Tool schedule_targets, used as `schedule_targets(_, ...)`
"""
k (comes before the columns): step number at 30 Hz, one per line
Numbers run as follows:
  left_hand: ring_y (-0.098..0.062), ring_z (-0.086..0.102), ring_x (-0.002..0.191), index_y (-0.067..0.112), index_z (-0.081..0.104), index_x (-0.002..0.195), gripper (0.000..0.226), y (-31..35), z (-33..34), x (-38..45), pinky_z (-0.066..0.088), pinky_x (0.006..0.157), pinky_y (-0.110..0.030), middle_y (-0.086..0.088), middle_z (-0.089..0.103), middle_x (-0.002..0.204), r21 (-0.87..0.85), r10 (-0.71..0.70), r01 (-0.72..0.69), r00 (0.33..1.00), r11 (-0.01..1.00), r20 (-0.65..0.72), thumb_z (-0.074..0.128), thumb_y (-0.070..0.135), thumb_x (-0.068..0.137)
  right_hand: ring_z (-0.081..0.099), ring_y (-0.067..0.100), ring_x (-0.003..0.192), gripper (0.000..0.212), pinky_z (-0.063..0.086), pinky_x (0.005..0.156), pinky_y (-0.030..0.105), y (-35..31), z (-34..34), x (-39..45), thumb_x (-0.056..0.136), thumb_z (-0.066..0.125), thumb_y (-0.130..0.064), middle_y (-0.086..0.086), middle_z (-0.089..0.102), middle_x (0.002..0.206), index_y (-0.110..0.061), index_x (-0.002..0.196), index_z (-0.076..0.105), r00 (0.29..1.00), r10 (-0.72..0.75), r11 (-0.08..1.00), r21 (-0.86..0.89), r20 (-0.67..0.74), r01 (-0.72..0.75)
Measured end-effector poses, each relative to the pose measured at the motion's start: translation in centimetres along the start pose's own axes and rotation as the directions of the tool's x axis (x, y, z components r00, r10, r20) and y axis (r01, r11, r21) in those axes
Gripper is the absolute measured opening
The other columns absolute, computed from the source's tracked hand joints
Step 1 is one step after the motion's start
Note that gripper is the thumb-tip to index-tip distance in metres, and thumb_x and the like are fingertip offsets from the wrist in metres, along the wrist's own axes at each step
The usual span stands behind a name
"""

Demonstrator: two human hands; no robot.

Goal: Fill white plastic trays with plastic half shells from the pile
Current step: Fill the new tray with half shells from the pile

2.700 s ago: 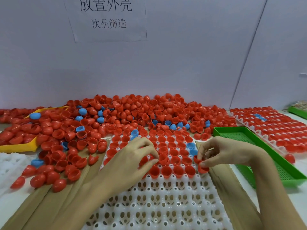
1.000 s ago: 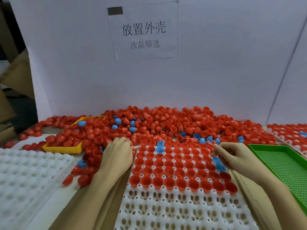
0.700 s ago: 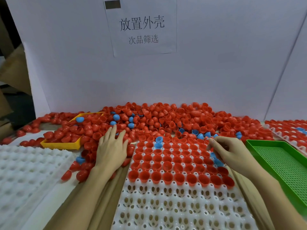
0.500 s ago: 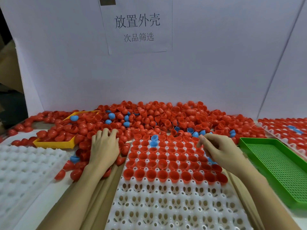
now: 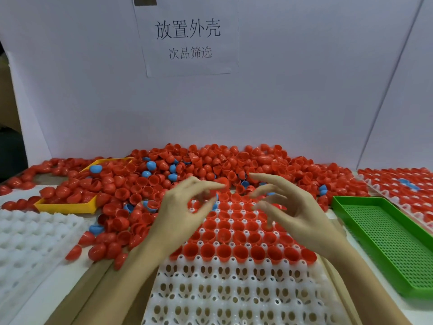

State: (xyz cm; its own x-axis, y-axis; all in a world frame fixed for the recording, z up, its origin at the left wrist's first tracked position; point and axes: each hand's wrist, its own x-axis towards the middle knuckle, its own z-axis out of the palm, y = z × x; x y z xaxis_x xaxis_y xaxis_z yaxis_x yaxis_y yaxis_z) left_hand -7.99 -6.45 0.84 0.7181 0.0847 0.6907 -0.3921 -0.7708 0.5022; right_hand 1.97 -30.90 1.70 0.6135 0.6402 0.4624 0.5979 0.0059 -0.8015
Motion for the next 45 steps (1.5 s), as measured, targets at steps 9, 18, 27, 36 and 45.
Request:
schedule_targets(9, -0.016, 0.069, 0.090, 0.042, 0.067, 0.121, 0.036, 3.0, 1.4, -0.7, 0.054, 0.087, -0.022, 0.009, 0.071, 0.094, -0.315, -0.062, 0.127, 0.977, 0.941, 0.206, 0.080, 0.033, 0.089, 0.076, 0.016, 0.073, 0.019, 0.057, 0.070, 0.020, -1.1, 1.9, -0.3, 0.096, 0.072, -0.020, -0.006, 0.076, 0.082, -0.015, 0.114, 0.076, 0.998, 0.064, 0.997, -0.041, 0.026, -0.063)
schedule_targets(18, -0.015, 0.073, 0.094, 0.037, 0.065, 0.116, 0.034, 0.5, -0.4, 0.1, 0.056, 0.089, -0.022, 0.009, 0.072, 0.103, -0.299, -0.122, 0.215, 0.946, 0.930, 0.300, 0.076, 0.015, 0.092, 0.077, 0.025, 0.077, 0.022, 0.063, 0.075, 0.032, -0.8, 2.9, -0.2, 0.100, 0.062, -0.030, 0.002, 0.078, 0.101, -0.017, 0.113, 0.075, 0.996, 0.080, 0.996, 0.025, 0.031, -0.081)
schedule_targets(27, -0.016, 0.073, 0.091, 0.035, 0.064, 0.124, 0.036, -0.6, -1.3, 0.3, 0.060, 0.089, -0.031, 0.008, 0.069, 0.111, -0.375, -0.127, 0.250, 0.938, 0.893, 0.323, 0.075, 0.020, 0.094, 0.079, 0.010, 0.086, 0.021, 0.063, 0.083, 0.026, -0.7, 4.0, 0.2, 0.091, 0.078, -0.001, -0.007, 0.082, 0.096, -0.017, 0.105, 0.078, 0.983, 0.151, 0.975, -0.179, 0.103, -0.131)
schedule_targets(36, -0.037, 0.067, 0.099, 0.010, 0.053, 0.129, 0.027, -5.7, -2.9, -0.7, 0.050, 0.073, -0.041, -0.014, 0.068, 0.107, 0.520, -0.484, 0.419, 0.875, 0.745, -0.012, 0.047, 0.024, 0.107, 0.068, -0.003, 0.071, 0.008, 0.053, 0.067, 0.011, -4.1, 11.4, 0.0, 0.095, 0.077, -0.023, -0.011, 0.076, 0.082, -0.024, 0.102, 0.079, 0.928, 0.183, 0.926, -0.374, 0.325, -0.052)
schedule_targets(45, -0.021, 0.066, 0.087, 0.017, 0.067, 0.115, 0.026, -6.8, -2.0, -0.9, 0.051, 0.071, -0.035, -0.002, 0.070, 0.100, 0.506, -0.509, 0.397, 0.855, 0.765, 0.098, 0.051, 0.034, 0.105, 0.066, 0.026, 0.080, 0.013, 0.058, 0.075, 0.039, -4.7, 16.4, 0.8, 0.093, 0.068, -0.009, 0.013, 0.072, 0.087, 0.001, 0.097, 0.073, 0.874, 0.276, 0.768, -0.638, 0.399, 0.048)
